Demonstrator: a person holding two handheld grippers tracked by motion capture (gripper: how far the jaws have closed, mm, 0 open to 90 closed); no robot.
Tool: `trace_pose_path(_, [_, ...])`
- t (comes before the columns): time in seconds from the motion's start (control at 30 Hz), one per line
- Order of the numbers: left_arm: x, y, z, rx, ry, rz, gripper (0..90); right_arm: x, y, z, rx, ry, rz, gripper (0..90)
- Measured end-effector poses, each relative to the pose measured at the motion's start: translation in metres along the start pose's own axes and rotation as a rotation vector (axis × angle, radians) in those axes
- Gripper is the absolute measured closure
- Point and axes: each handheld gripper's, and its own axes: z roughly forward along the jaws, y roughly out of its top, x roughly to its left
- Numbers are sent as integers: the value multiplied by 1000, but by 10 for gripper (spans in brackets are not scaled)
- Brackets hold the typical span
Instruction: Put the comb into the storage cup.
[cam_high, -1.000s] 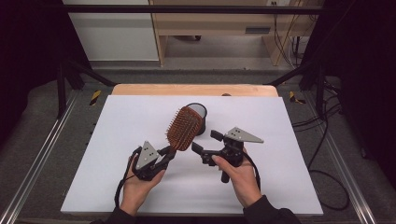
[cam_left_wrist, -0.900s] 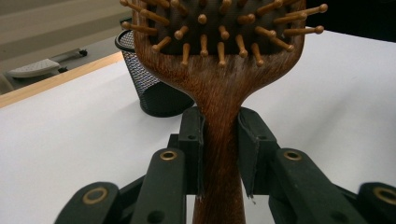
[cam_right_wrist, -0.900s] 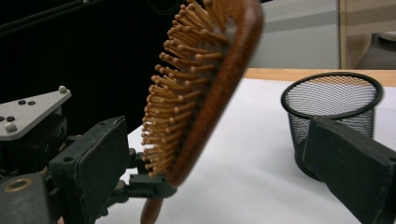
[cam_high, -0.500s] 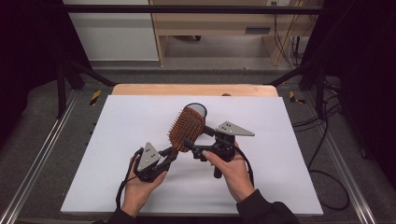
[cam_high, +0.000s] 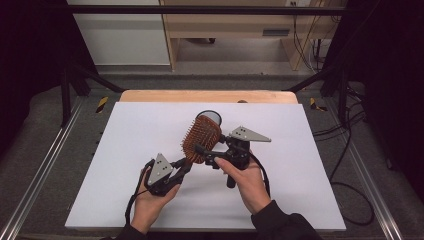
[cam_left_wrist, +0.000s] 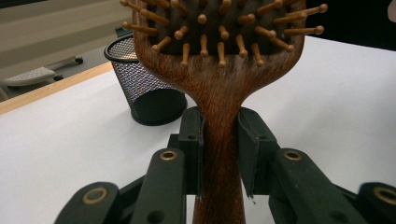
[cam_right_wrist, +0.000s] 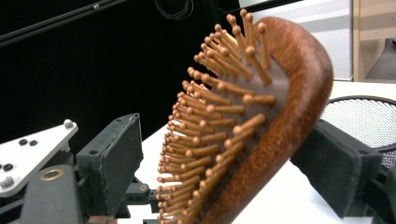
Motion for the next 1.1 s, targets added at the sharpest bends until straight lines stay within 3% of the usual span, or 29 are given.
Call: trace_pose_path(1.1, [-2, 0, 0, -12, -8, 6, 727, -4, 8, 2, 0, 34, 65, 351])
